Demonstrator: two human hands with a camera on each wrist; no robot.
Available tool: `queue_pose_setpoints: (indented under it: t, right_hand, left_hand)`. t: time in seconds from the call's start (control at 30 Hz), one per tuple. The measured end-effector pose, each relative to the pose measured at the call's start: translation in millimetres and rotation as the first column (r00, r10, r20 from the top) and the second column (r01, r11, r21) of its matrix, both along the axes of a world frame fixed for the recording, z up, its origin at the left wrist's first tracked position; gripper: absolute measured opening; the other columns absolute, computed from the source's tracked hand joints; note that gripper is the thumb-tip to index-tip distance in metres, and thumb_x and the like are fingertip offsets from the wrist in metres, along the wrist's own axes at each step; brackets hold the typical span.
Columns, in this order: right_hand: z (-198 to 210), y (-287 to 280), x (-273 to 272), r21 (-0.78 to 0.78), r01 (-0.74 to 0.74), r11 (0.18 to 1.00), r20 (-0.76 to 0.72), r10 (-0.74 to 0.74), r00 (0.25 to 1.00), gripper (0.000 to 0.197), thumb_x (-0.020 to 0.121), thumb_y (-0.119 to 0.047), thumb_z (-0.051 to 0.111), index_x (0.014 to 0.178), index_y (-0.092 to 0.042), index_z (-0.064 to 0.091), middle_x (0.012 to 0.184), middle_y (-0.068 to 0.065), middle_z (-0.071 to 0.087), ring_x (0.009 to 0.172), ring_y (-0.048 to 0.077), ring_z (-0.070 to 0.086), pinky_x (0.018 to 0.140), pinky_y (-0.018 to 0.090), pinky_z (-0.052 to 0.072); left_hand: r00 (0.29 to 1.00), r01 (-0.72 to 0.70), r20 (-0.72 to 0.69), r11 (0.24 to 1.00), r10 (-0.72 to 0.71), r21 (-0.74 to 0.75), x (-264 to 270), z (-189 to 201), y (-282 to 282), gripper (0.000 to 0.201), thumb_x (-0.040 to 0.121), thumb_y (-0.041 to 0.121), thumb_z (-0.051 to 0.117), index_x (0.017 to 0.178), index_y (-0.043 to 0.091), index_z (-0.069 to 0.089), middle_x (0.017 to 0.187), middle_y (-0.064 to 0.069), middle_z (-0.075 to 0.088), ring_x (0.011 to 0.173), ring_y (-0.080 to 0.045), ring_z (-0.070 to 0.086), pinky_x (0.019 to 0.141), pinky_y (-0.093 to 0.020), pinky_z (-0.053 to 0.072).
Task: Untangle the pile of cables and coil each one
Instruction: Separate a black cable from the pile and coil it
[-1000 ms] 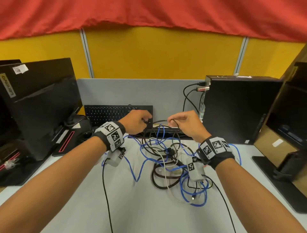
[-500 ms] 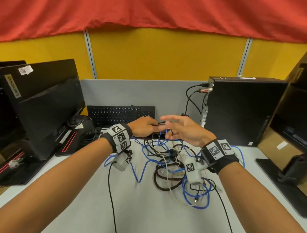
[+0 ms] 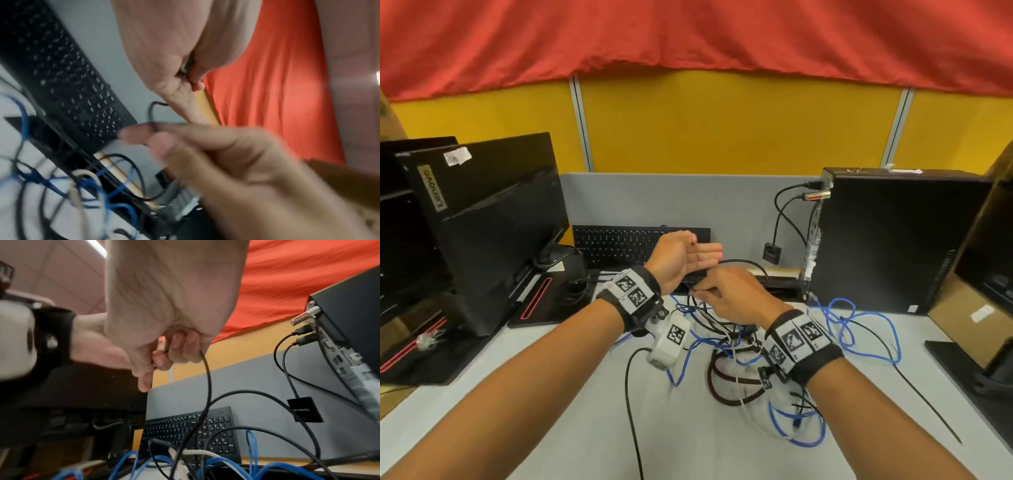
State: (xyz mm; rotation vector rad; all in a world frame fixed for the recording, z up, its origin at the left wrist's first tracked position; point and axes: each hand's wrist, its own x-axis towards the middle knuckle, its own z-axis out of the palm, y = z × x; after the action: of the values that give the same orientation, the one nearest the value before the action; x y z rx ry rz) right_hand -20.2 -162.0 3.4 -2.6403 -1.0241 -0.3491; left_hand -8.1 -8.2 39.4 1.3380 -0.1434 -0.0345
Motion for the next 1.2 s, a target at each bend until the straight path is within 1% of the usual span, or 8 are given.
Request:
queue_pose_setpoints:
  t: [0.17, 0.33, 0.5, 0.6, 0.77, 0.93, 1.07, 1.2]
  right_hand:
    - [14, -13, 6, 0.411, 0.042, 0.911, -0.063, -0.018, 0.998, 0.006, 0.084, -0.030, 0.082, 0.083, -0.025, 0.079, 0.056, -0.009, 0.058, 0.055, 0.006, 0.049, 0.056, 0.025, 0.040]
    - [13, -32, 19, 0.643, 0.151, 0.751, -0.129, -0.088, 0.988, 0.010, 0.090, -0.027, 0.077, 0.094, -0.019, 0.082, 0.083, 0.005, 0.078, 0.080, 0.025, 0.072, 0.079, 0.043, 0.058]
    - [-2, -32, 24, 0.352, 0.216, 0.910, -0.131, -0.181, 0.975, 0.023, 0.103, -0.028, 0.058, 0.112, -0.019, 0.077, 0.062, -0.001, 0.061, 0.055, 0.014, 0.046, 0.060, 0.027, 0.041]
    - [0, -11, 10, 0.010, 0.109, 0.994, -0.002, -0.108, 0.994, 0.025, 0.104, -0.034, 0.051, 0.113, -0.027, 0.074, 0.087, 0.001, 0.072, 0.075, 0.020, 0.060, 0.065, 0.033, 0.046]
    - [18, -5, 8, 0.113, -0.006, 0.994, -0.031, 0.010, 0.999, 0.016, 0.097, -0.032, 0.066, 0.089, -0.023, 0.077, 0.078, -0.010, 0.069, 0.068, 0.008, 0.059, 0.063, 0.028, 0.046]
    - [17, -21, 16, 0.468, 0.033, 0.883, -0.114, 0.023, 0.993, 0.008, 0.089, -0.026, 0.077, 0.084, -0.021, 0.080, 0.068, -0.013, 0.071, 0.065, 0.003, 0.062, 0.063, 0.019, 0.048]
    - [10, -34, 26, 0.508, 0.124, 0.852, -0.116, -0.075, 0.990, 0.022, 0.101, -0.023, 0.063, 0.116, -0.018, 0.077, 0.082, -0.007, 0.075, 0.071, 0.013, 0.064, 0.068, 0.030, 0.053]
    - [-1, -28, 25, 0.160, 0.172, 0.972, -0.069, -0.163, 0.984, 0.032, 0.106, -0.021, 0.049, 0.133, -0.022, 0.066, 0.068, -0.021, 0.051, 0.058, 0.009, 0.051, 0.055, 0.023, 0.039]
  left_hand:
    - [0.967, 0.118, 0.146, 0.877, -0.208, 0.466, -9, -23, 9, 0.029, 0.110, 0.014, 0.031, 0.092, 0.002, 0.051, 0.071, -0.016, 0.062, 0.054, -0.020, 0.055, 0.055, -0.027, 0.047]
    - [0.953, 0.241, 0.054, 0.854, -0.298, 0.461, -9, -25, 18, 0.047, 0.110, 0.034, 0.032, 0.086, 0.005, 0.060, 0.050, -0.003, 0.053, 0.034, -0.008, 0.030, 0.037, -0.018, 0.025]
    - [0.987, 0.150, 0.073, 0.987, -0.146, -0.057, -5, -10, 19, 0.038, 0.110, 0.029, 0.026, 0.081, 0.015, 0.046, 0.085, -0.014, 0.074, 0.034, -0.008, 0.036, 0.035, -0.016, 0.031]
    - [0.993, 0.081, 0.092, 0.988, -0.069, -0.134, -5, -7, 2, 0.036, 0.111, 0.022, 0.022, 0.081, 0.015, 0.041, 0.116, -0.024, 0.070, 0.076, -0.022, 0.074, 0.064, -0.024, 0.058]
    - [0.918, -0.228, 0.394, 0.744, -0.051, 0.628, -3, -26, -3, 0.031, 0.109, 0.020, 0.031, 0.082, 0.011, 0.044, 0.078, -0.004, 0.057, 0.070, -0.016, 0.054, 0.069, -0.039, 0.047]
    - [0.955, 0.047, 0.184, 0.728, -0.234, 0.684, -3, -21, 8, 0.050, 0.110, 0.029, 0.032, 0.084, 0.000, 0.064, 0.053, 0.001, 0.057, 0.044, -0.007, 0.047, 0.049, -0.017, 0.037]
    - [0.967, 0.214, 0.033, 0.876, -0.253, 0.431, -5, -11, 26, 0.035, 0.106, 0.030, 0.039, 0.077, 0.016, 0.052, 0.051, 0.009, 0.038, 0.044, -0.008, 0.026, 0.040, -0.018, 0.021]
    - [0.994, 0.100, 0.051, 0.985, -0.093, -0.139, -2, -2, 30, 0.038, 0.110, 0.025, 0.026, 0.077, 0.016, 0.043, 0.077, -0.014, 0.072, 0.048, -0.014, 0.054, 0.043, -0.019, 0.040]
